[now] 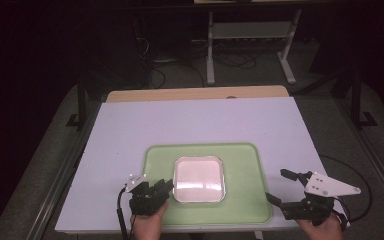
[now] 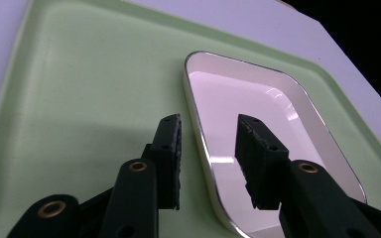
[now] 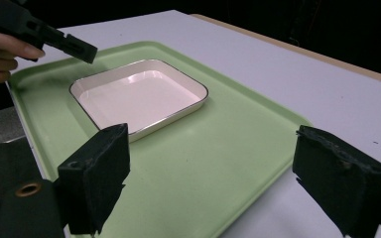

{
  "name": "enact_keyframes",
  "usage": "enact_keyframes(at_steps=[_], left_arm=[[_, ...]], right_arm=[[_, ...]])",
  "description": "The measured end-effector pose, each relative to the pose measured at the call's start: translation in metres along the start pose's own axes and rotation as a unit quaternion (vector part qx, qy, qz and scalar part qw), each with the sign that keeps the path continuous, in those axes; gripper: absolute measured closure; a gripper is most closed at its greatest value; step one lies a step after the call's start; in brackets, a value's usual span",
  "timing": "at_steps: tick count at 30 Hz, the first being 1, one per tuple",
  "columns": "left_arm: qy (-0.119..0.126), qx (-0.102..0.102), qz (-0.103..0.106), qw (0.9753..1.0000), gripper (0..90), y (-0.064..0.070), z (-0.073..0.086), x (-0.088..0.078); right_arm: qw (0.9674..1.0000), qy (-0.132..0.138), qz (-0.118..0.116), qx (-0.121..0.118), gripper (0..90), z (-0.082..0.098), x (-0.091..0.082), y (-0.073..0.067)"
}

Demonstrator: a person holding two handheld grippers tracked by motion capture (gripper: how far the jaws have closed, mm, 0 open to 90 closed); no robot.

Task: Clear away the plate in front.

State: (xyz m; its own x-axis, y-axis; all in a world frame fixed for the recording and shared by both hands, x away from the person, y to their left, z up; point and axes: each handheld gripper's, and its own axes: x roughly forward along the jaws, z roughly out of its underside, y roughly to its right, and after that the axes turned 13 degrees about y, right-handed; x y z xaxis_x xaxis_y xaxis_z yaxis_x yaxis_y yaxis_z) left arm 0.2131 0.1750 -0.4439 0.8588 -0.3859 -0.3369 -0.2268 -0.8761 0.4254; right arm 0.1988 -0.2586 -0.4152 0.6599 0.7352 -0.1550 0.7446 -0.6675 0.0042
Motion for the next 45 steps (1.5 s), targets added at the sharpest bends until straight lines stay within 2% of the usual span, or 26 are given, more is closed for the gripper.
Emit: enact_keyframes(at_steps=[10,13,21,23,26,37,41,45], left_arm=[[0.007,0.028,0.033,0.9990,54.1,0.001,-0.009,-0.005],[0.002,0.039,0.046,0.9982,53.2,0.001,-0.011,-0.005],[-0.001,0.061,0.059,0.9964,48.9,0.000,-0.017,-0.004],[-0.007,0.085,0.065,0.9942,47.8,0.000,-0.016,-0.004],[-0.009,0.095,0.074,0.9927,45.8,-0.001,-0.017,-0.005],[0.000,0.110,0.111,0.9877,41.4,-0.012,-0.026,-0.016],[0.006,0.120,0.111,0.9865,40.2,-0.018,-0.029,-0.022],[0.008,0.122,0.107,0.9866,39.0,-0.027,-0.030,-0.029]], right_arm=[[1.0000,-0.002,0.008,0.001,13.7,0.001,-0.001,0.001],[0.9999,-0.005,0.009,0.004,13.7,0.002,-0.002,0.004],[0.9998,-0.008,0.018,0.009,13.7,0.004,-0.003,0.008],[0.9997,-0.010,0.019,0.011,13.7,0.005,-0.002,0.009],[0.9996,-0.013,0.021,0.013,13.7,0.006,-0.001,0.011],[0.9993,-0.015,0.028,0.020,13.7,0.008,-0.004,0.015],[0.9992,-0.015,0.031,0.022,13.7,0.009,-0.004,0.015],[0.9992,-0.016,0.031,0.021,13.7,0.009,-0.004,0.016]])
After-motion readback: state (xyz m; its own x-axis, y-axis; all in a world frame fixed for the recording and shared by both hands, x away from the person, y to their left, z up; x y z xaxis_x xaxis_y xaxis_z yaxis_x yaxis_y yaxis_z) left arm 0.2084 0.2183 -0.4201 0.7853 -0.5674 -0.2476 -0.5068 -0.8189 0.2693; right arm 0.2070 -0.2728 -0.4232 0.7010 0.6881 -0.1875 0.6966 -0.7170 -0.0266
